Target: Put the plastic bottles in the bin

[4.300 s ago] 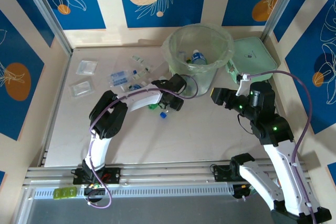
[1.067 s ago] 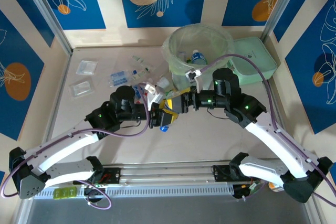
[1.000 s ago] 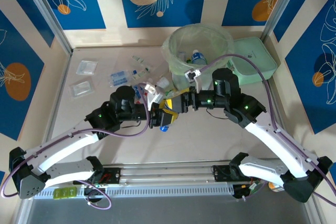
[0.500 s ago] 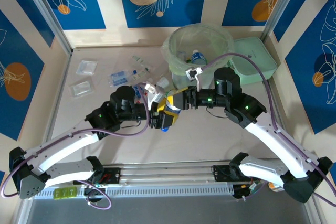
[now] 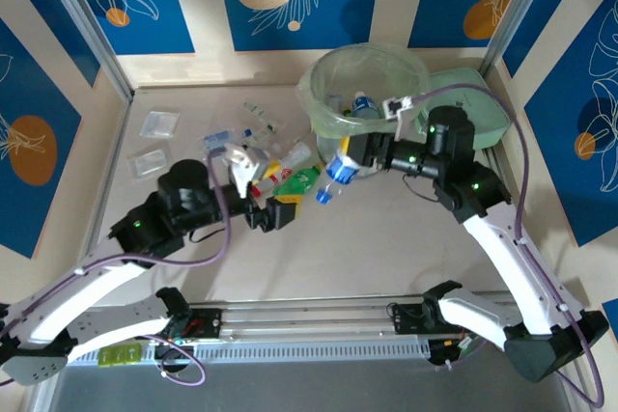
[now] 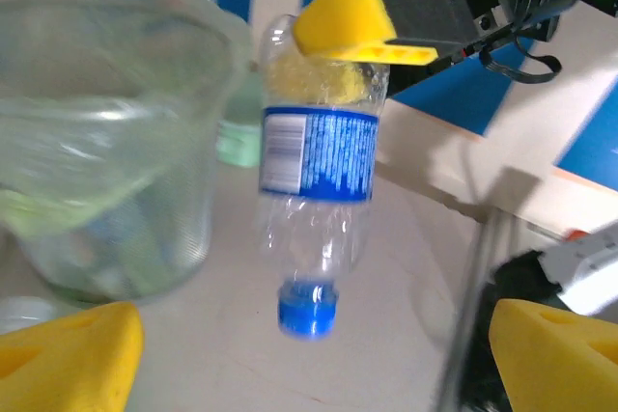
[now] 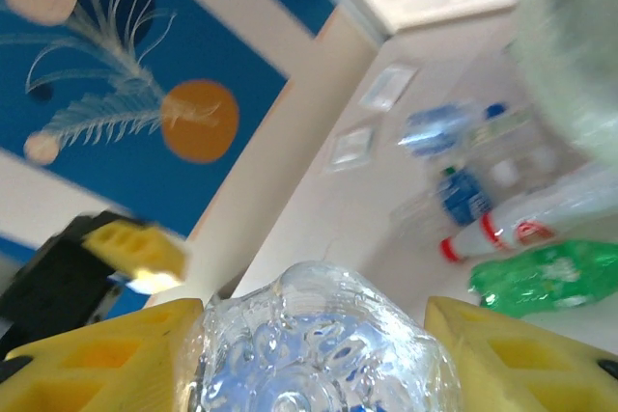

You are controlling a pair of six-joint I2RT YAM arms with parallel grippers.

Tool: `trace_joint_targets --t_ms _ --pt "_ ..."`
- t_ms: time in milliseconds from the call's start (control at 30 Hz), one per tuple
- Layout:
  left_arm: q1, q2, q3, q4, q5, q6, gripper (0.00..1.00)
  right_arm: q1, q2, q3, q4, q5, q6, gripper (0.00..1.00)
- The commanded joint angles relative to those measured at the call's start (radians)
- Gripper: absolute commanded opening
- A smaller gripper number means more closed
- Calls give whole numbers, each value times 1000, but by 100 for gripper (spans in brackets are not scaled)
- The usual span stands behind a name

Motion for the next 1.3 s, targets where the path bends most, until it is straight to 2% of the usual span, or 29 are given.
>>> trace_joint_targets --t_ms 0,133,300,467,700,833,967,1267 --pt "2 -53 12 -76 -246 123 91 -109 45 123 -58 26 17 51" --pt "2 -90 -64 -40 -415 157 91 -220 168 307 -97 61 20 49" --pt "2 -65 -69 -54 -389 166 91 -231 401 634 -240 278 -151 49" --pt "2 -58 -79 -54 -395 160 91 -222 662 948 -426 447 -229 49" --pt "2 -52 -79 -55 -422 146 91 -165 945 1252 -611 588 -297 50" --pt "3 -52 -79 -54 -433 146 91 -124 1057 1333 -693 650 -334 51" --pt "2 -53 -82 -53 -444 146 91 -103 1117 1315 -734 713 -331 51" --pt "1 -48 -90 -45 -462 152 92 -99 1198 1224 -706 629 -311 59"
